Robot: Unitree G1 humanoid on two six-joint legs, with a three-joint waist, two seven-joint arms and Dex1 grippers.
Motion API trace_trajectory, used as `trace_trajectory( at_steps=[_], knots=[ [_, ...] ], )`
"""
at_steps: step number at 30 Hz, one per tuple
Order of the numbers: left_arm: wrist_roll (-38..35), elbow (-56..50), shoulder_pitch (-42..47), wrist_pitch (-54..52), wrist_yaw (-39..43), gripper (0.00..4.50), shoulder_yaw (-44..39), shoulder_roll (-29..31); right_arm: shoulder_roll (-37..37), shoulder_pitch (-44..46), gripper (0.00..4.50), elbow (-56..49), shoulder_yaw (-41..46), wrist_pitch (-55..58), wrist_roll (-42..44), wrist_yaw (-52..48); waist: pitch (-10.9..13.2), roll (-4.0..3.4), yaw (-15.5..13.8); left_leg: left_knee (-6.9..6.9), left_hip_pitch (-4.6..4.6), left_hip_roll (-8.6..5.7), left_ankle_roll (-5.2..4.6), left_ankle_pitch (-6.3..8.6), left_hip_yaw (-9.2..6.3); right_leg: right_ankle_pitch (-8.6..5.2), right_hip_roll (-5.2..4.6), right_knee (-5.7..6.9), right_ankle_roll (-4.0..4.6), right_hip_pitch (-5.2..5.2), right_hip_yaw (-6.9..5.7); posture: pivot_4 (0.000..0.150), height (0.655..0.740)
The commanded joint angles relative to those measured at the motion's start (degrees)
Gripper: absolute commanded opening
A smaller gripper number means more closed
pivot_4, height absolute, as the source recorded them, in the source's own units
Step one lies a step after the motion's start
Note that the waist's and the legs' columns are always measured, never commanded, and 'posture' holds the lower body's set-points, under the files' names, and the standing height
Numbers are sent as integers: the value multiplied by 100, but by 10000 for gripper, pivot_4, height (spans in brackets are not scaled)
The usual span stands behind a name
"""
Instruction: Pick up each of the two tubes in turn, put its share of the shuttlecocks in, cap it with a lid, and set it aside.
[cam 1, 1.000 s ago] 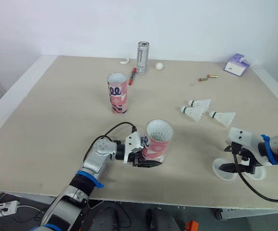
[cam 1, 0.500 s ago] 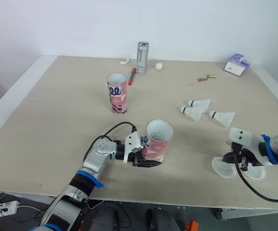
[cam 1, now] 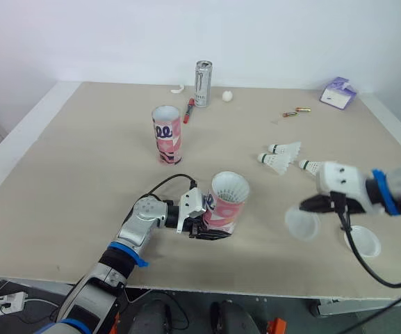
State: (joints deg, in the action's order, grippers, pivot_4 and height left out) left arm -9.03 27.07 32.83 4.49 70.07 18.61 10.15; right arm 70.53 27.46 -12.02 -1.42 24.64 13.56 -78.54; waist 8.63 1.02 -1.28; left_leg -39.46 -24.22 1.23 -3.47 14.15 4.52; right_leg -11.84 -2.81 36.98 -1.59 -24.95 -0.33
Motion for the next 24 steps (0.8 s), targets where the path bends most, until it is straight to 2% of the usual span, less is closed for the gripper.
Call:
trace_trajectory(
  at_steps=[1, 5, 10, 15, 24],
  knots=[
    [161, 300, 3, -245, 12, 30119, 97, 65, 13, 801, 1476, -355, 1, -110, 204, -279, 0, 0, -1, 0, 0, 0, 0, 0, -1, 0, -1, 0, 1, 0, 0, 1500, 7400],
    [198, 339, 39, -332, 35, 30119, 132, 73, -590, 2454, 1476, -465, -433, 323, 561, -497, 0, -1, 58, 0, 0, 0, 0, 0, 6, 1, -7, 0, 4, -3, 3, 1500, 7400],
    [217, 341, 17, -341, 38, 30119, 157, 95, -1232, 3415, 1476, -493, -926, 805, 796, -682, -1, 7, 68, -1, -1, -1, 2, 1, 4, 22, -38, -1, 42, -1, -10, 1500, 7400],
    [216, 343, 15, -369, 9, 30119, 155, 88, -1751, 3587, 1476, -326, -1419, 487, 470, -686, -2, 7, 63, -1, -6, -2, 2, 1, 9, 25, -51, -1, 45, -5, -18, 1500, 7400],
    [207, 190, -124, -401, -32, 30119, 153, 124, -2030, 3580, 1476, 271, -1780, -405, -176, -766, -2, 7, 69, -1, -6, -3, 2, 1, 12, 26, -48, 0, 45, -7, -18, 1500, 7400]
  ],
)
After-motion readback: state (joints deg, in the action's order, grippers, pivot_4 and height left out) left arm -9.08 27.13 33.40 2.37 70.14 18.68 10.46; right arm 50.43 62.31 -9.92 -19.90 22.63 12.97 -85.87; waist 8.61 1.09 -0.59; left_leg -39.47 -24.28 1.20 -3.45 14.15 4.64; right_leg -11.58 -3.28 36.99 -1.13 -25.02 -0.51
